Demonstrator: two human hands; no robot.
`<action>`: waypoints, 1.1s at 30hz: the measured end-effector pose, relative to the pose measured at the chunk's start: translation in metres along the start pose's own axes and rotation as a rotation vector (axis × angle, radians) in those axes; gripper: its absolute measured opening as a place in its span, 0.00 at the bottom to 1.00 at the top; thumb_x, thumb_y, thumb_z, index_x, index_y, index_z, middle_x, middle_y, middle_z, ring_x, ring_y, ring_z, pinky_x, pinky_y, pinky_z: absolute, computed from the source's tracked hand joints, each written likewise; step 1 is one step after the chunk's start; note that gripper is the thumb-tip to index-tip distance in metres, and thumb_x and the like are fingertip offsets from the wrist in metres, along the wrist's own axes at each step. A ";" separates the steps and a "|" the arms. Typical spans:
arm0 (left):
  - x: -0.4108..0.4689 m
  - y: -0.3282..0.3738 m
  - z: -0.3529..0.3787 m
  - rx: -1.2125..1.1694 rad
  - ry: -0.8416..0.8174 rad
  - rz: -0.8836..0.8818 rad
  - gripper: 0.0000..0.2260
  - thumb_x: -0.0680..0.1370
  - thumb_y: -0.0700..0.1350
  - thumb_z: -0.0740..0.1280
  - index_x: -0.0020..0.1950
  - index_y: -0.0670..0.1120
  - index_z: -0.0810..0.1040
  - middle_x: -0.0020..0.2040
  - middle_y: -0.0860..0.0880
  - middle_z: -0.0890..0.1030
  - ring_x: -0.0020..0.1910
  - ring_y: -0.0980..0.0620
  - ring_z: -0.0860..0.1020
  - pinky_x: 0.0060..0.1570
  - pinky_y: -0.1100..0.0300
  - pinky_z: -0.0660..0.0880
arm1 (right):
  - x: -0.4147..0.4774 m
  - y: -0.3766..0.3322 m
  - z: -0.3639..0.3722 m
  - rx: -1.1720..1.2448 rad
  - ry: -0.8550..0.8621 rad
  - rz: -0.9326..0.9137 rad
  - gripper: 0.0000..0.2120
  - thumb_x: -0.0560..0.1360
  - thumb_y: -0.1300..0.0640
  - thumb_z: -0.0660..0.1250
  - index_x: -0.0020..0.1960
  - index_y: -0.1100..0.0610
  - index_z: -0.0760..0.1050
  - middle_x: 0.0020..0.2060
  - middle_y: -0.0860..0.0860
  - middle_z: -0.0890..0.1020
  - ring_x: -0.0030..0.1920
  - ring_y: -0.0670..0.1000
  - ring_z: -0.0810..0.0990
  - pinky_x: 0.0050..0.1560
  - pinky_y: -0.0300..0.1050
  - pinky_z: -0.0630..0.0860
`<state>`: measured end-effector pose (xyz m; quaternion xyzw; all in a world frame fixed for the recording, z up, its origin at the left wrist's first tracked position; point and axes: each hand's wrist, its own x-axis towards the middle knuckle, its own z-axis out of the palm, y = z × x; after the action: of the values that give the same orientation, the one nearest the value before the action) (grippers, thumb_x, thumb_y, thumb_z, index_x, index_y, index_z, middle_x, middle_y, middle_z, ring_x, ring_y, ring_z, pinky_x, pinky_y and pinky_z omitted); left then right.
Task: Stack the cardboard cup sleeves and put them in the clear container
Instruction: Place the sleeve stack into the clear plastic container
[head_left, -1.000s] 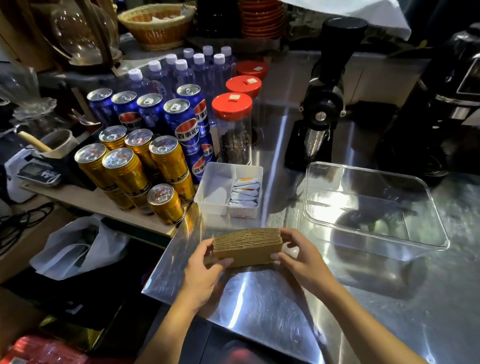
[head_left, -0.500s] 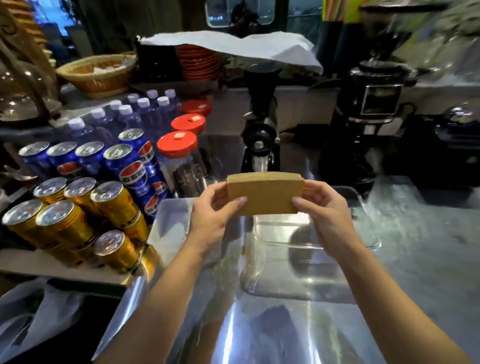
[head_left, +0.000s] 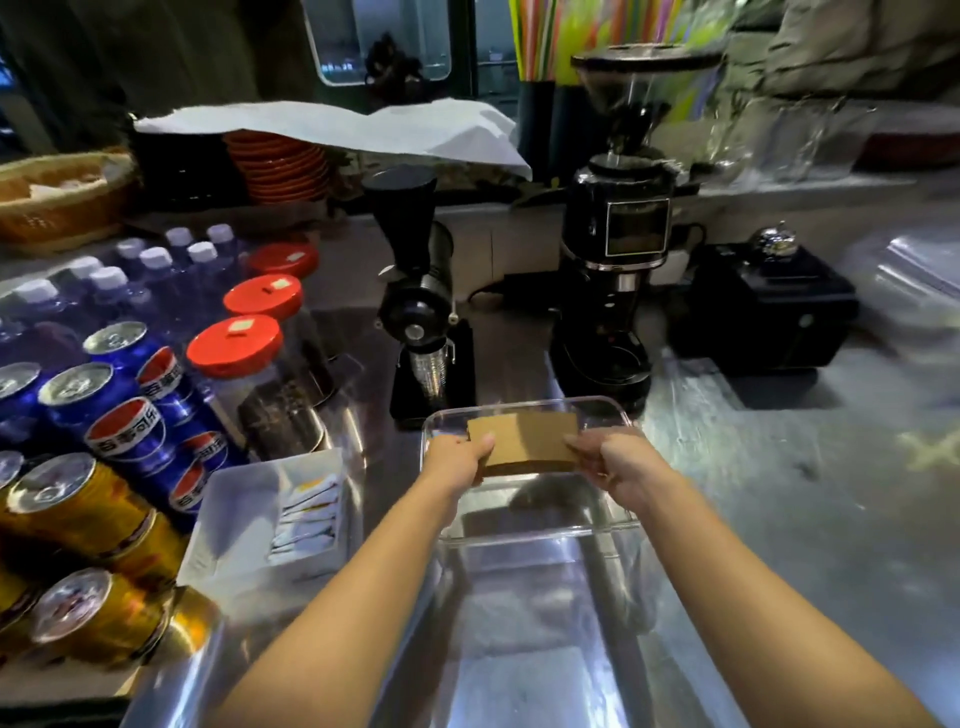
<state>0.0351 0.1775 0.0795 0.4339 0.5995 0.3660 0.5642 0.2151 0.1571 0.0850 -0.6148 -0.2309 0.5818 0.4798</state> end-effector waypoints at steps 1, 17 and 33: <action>0.005 -0.005 0.001 -0.011 0.013 -0.042 0.05 0.75 0.42 0.67 0.39 0.43 0.75 0.37 0.45 0.76 0.36 0.49 0.73 0.41 0.56 0.71 | 0.005 0.003 0.000 -0.001 0.015 0.030 0.10 0.71 0.68 0.67 0.34 0.58 0.72 0.15 0.47 0.76 0.16 0.42 0.73 0.19 0.31 0.69; 0.045 -0.033 0.012 0.000 0.202 -0.254 0.19 0.73 0.42 0.67 0.60 0.35 0.71 0.58 0.35 0.77 0.57 0.36 0.76 0.60 0.42 0.73 | 0.046 0.024 0.015 -0.272 0.047 0.000 0.12 0.70 0.70 0.66 0.30 0.60 0.69 0.29 0.55 0.72 0.29 0.51 0.71 0.24 0.37 0.71; 0.042 -0.026 0.010 0.069 0.190 -0.229 0.22 0.74 0.44 0.65 0.65 0.37 0.68 0.58 0.37 0.77 0.57 0.37 0.75 0.58 0.46 0.74 | 0.056 0.031 0.017 -0.563 0.132 -0.104 0.08 0.70 0.58 0.68 0.34 0.59 0.72 0.38 0.59 0.78 0.43 0.59 0.78 0.43 0.49 0.70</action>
<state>0.0427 0.2073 0.0394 0.3453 0.7080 0.3176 0.5278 0.2032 0.1964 0.0328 -0.7475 -0.3826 0.4285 0.3335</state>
